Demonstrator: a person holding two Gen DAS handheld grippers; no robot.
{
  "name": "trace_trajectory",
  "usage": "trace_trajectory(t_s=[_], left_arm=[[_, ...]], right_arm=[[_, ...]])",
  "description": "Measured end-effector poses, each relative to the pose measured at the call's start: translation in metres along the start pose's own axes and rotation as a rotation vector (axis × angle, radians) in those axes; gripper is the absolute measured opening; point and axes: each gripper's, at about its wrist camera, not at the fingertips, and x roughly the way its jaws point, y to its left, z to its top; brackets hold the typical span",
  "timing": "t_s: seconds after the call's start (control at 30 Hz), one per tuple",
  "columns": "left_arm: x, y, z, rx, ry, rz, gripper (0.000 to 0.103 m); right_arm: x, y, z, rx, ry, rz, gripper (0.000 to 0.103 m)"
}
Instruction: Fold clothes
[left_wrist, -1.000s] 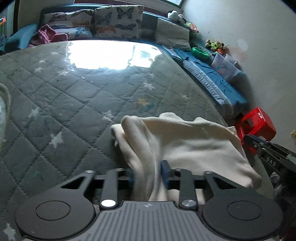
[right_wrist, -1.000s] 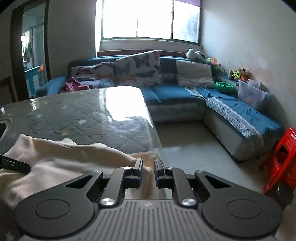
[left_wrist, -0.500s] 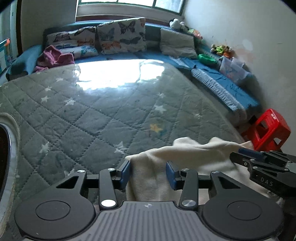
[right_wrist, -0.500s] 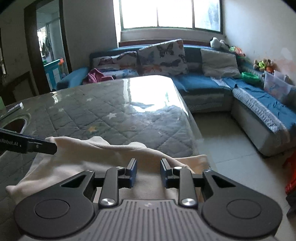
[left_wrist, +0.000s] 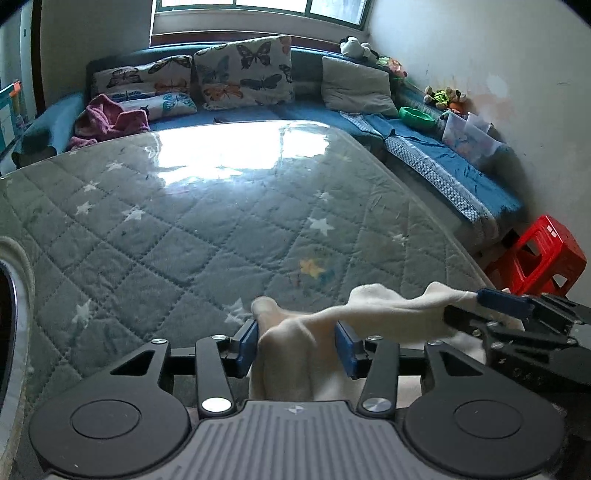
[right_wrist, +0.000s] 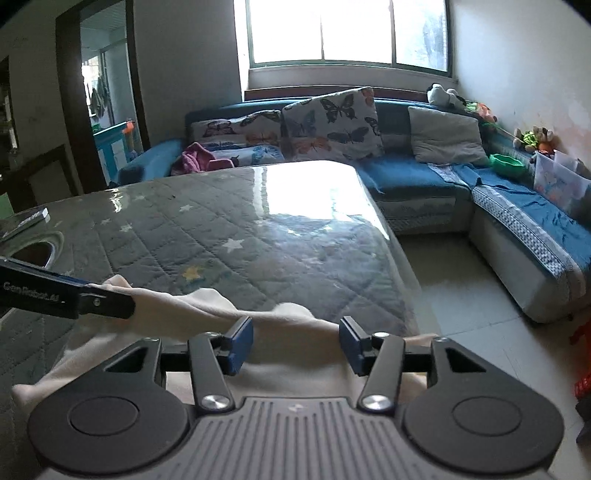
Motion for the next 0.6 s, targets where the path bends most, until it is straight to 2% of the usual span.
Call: trace_trajectory(t_s=[0.27,0.37,0.6], left_arm=[[0.016,0.001,0.001,0.005,0.029,0.032,0.053],[0.005,-0.001,-0.002,0.013,0.012,0.022,0.056],[-0.029,-0.012,-0.023,0.058,-0.021,0.005,0.066]], right_arm=[[0.010,0.008,0.001,-0.036,0.015,-0.030,0.064],[-0.003,0.010,0.001,-0.036,0.001,-0.023,0.073],[-0.043,0.029,-0.018,-0.074,-0.020,0.014,0.081]])
